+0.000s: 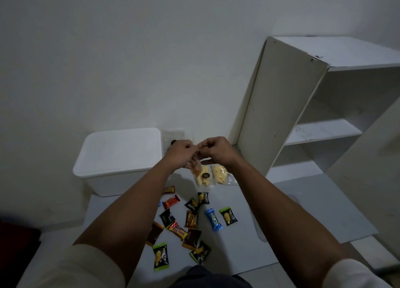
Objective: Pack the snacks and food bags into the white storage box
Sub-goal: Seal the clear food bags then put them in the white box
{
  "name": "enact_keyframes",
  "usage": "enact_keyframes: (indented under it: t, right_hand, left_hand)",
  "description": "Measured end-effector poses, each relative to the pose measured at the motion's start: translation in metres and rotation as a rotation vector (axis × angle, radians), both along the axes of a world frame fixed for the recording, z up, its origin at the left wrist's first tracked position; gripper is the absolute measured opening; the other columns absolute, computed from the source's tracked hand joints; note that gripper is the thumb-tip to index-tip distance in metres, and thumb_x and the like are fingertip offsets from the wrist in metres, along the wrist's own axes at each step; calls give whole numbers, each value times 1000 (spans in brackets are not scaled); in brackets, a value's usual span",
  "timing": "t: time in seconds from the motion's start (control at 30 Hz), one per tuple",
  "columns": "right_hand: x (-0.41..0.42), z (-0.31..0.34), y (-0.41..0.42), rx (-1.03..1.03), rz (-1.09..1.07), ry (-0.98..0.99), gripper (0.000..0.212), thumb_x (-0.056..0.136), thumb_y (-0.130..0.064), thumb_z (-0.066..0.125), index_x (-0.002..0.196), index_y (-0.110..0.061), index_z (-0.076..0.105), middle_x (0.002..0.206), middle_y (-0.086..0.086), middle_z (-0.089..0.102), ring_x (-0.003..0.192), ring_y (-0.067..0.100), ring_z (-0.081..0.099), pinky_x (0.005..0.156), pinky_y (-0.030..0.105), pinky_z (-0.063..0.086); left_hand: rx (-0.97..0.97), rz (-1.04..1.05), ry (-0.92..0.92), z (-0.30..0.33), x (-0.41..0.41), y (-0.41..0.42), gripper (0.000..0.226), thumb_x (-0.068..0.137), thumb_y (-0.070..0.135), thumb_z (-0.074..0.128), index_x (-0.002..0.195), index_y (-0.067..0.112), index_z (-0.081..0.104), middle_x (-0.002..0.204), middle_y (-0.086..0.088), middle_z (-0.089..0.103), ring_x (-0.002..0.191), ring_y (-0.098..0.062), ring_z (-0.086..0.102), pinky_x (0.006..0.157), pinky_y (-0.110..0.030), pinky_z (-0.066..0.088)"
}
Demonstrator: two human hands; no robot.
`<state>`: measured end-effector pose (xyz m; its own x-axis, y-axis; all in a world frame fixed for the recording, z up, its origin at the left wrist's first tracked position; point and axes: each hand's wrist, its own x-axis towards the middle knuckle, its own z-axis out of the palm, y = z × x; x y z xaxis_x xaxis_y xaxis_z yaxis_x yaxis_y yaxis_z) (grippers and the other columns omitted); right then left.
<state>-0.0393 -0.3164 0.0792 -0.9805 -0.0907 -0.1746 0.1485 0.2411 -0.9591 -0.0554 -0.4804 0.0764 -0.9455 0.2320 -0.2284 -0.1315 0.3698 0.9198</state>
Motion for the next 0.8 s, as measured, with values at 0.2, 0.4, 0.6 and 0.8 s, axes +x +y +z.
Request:
enact_keyframes:
  t: [0.2,0.4,0.6,0.8]
  right_hand:
    - [-1,-2,6,33,18,-67,15,87,-3,72,100,5,74,95,20,78,85,23,77,75,34,64]
    - [-5,-16,14,62,-1,-69,17,83,2,74,100,4,75,98,21,76,81,18,74,81,39,63]
    - [-8,-47,26,1,-24,11,20,92,-15,70,111,-14,75,106,11,76,95,18,73,78,35,60]
    - [-26,-97,43,50,-36,67,20,96,-7,66,113,-10,76,105,5,78,94,10,72,80,29,56]
  left_hand:
    - [29,76,18,-8,-1,6,18,96,14,53,80,5,54,78,-21,70,73,-33,75,75,-52,63]
    - [104,94,-79,-23,-5,13,13,97,14,56,88,4,57,79,-18,71,66,-25,73,74,-47,64]
    - [209,123,-196,-37,-18,27,19,100,17,50,94,4,63,89,-17,74,72,-22,74,69,-37,64]
    - [287,132,-341,-50,-46,48,25,93,17,52,97,-1,70,90,-16,77,79,-24,72,74,-35,63]
